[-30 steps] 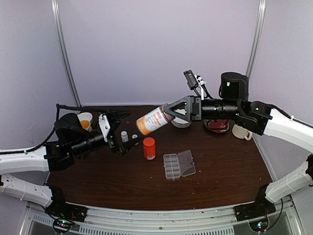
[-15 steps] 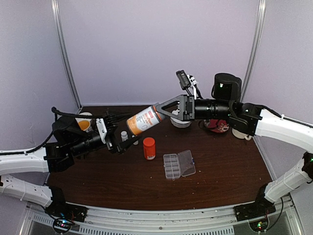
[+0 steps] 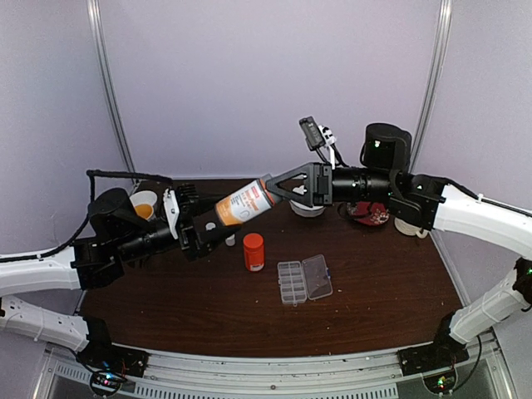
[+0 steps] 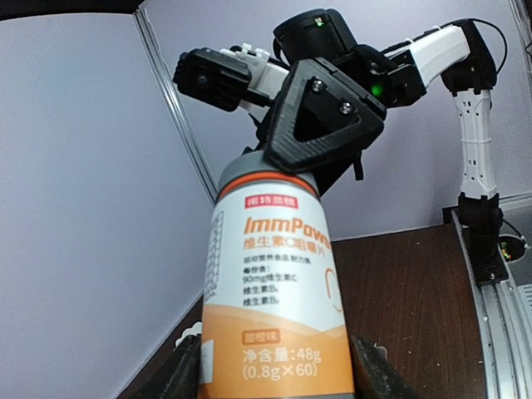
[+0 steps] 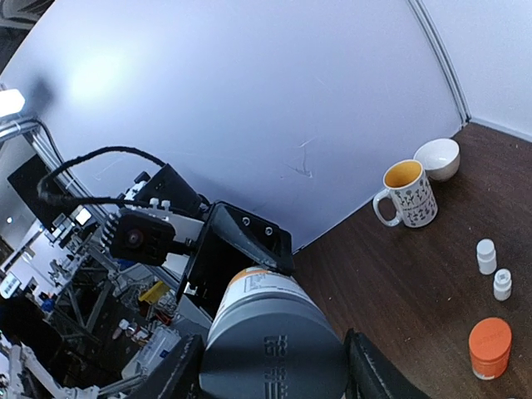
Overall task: Sort the pills into containers
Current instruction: Pass from the right arm to the left, then unscrew the lid of the pill bottle.
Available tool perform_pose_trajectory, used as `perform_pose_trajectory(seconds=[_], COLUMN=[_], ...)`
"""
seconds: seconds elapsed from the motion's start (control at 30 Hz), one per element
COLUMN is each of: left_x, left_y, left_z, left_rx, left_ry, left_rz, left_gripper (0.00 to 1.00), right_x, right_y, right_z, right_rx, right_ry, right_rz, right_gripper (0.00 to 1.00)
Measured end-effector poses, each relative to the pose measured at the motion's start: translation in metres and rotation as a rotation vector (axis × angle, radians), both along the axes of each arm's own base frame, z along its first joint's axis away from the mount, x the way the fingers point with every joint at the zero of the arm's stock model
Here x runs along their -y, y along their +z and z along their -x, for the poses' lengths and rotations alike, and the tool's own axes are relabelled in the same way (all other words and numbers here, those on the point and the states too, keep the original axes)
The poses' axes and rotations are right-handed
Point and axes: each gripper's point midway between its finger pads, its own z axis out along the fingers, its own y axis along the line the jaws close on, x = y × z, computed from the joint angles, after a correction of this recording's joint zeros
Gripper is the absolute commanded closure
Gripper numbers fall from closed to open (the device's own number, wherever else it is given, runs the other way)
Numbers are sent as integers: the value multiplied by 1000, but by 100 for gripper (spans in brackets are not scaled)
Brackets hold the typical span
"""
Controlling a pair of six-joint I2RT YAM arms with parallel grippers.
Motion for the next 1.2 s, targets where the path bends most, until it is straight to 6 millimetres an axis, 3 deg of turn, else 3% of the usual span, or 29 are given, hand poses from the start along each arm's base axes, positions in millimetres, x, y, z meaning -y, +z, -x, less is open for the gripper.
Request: perform_pose_trajectory(seconds=[0.2, 0.47, 0.67, 0.9, 1.07, 1.2], left_x=[6, 8, 9, 24, 27, 28], left_y=[14, 30, 29, 29, 19, 16], left_z=[10, 24, 28, 34, 34, 33], left_rx=[-229, -509, -697, -892, -981, -1022], left_ry=[-97, -272, -392, -513, -509, -499], left_rz=[70, 105, 90, 16, -23, -42], left_gripper=[77, 90, 100, 100, 100, 100], right_x=[7, 12, 13, 34, 36, 38], right_y=[16, 30, 24, 11, -5, -11], right_z=[12, 31, 39, 56, 56, 53], right_rx=[222, 485, 645, 1005, 1261, 1462], right_ry=[40, 115, 153, 160, 187, 184], right_rz=[-23, -52, -42, -21, 46, 99], right_gripper=[68, 68, 68, 65, 76, 75])
